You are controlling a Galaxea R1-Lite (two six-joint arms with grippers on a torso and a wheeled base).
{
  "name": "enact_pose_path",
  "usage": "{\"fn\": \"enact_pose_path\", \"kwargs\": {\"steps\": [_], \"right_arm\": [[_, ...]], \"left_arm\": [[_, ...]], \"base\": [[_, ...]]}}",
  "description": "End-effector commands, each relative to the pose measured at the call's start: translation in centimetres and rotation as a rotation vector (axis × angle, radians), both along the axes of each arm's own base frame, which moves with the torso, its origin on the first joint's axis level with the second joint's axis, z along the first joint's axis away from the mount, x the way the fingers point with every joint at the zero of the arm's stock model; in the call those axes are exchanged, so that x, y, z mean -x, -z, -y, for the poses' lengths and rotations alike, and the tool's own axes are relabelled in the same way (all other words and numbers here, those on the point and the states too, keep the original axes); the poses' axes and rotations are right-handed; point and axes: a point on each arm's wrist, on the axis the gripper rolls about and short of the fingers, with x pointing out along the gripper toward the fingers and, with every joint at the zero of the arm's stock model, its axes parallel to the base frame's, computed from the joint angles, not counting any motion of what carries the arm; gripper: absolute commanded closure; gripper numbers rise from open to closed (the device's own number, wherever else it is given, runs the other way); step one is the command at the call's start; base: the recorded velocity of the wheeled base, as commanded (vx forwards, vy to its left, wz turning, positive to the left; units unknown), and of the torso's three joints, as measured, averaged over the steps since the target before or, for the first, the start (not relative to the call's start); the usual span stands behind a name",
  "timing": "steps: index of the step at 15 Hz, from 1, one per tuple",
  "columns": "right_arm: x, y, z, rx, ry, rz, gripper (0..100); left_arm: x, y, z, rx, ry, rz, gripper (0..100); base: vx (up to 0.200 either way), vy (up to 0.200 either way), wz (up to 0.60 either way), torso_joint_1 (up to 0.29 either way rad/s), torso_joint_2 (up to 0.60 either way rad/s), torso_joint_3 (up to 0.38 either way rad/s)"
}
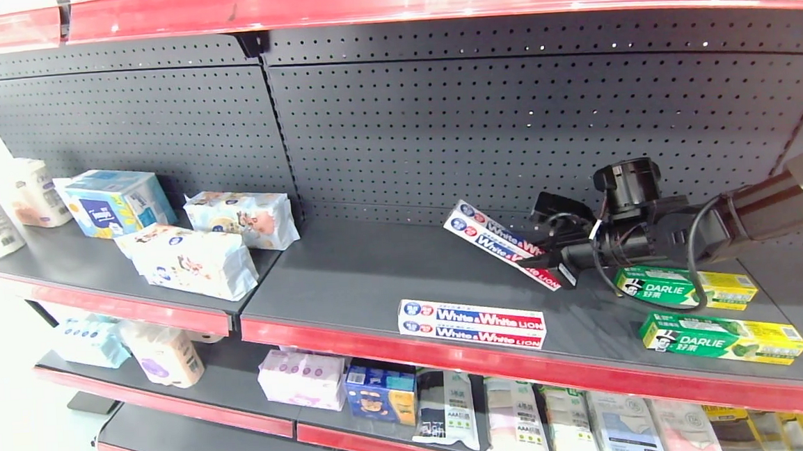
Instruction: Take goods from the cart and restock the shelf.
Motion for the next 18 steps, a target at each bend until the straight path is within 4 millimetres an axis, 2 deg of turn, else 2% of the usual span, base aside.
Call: {"fn": "enact_pose_path", "kwargs": {"steps": [1,12,18], "right_arm": [[-0.2,0.0,-0.1,0.009,0.0,0.011,100],[-0.2,0.8,-0.6,0.167,-0.083,0.098,100],[0.2,1.3,-1.4,0.176,-0.104,0.082,100]], "left_arm": [[0.0,0.0,0.0,0.0,-0.001,-0.001,0],[0.0,0.0,0.0,0.0,-0.001,-0.001,0],[0.0,0.0,0.0,0.0,0.0,-0.001,0]], "base": [[0.0,0.0,0.0,0.0,0.0,0.0],[0.0,0.0,0.0,0.0,0.0,0.0],[0.0,0.0,0.0,0.0,0.0,0.0]]}}
